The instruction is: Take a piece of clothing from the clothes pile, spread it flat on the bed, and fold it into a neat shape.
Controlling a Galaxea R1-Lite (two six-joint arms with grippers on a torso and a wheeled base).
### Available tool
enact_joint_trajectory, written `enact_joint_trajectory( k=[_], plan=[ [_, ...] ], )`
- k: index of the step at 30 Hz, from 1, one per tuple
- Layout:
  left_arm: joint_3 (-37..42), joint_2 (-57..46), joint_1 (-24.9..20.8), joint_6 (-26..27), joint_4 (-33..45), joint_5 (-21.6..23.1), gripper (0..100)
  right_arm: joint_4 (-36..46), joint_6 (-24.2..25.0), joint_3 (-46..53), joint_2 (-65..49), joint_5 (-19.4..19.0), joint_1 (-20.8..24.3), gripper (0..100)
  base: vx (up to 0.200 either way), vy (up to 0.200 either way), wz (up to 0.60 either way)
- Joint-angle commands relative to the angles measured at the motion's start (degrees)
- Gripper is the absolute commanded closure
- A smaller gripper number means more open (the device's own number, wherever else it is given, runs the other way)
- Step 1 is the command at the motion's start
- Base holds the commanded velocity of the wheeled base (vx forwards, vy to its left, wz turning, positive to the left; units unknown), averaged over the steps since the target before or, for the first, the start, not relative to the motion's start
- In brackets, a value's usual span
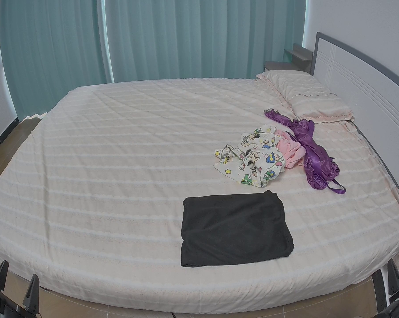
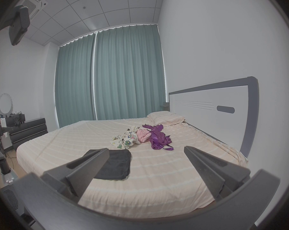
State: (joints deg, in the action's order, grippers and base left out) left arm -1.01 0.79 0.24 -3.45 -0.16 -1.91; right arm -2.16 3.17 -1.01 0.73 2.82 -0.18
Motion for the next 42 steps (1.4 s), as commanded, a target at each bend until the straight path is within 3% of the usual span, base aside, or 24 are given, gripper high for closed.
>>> enact_joint_trajectory(
  k=[1,42],
  plan=[
    [0.8,-0.8,0.0,0.0,0.0,-0.1,0,0.0,0.0,1.0,-0.7,0.0,0.0,0,0.000,0.000,0.00],
    [0.9,-0.8,0.0,1.7,0.0,0.1,0,0.0,-0.5,1.0,-0.7,-0.1,0.0,0,0.000,0.000,0.00]
  ],
)
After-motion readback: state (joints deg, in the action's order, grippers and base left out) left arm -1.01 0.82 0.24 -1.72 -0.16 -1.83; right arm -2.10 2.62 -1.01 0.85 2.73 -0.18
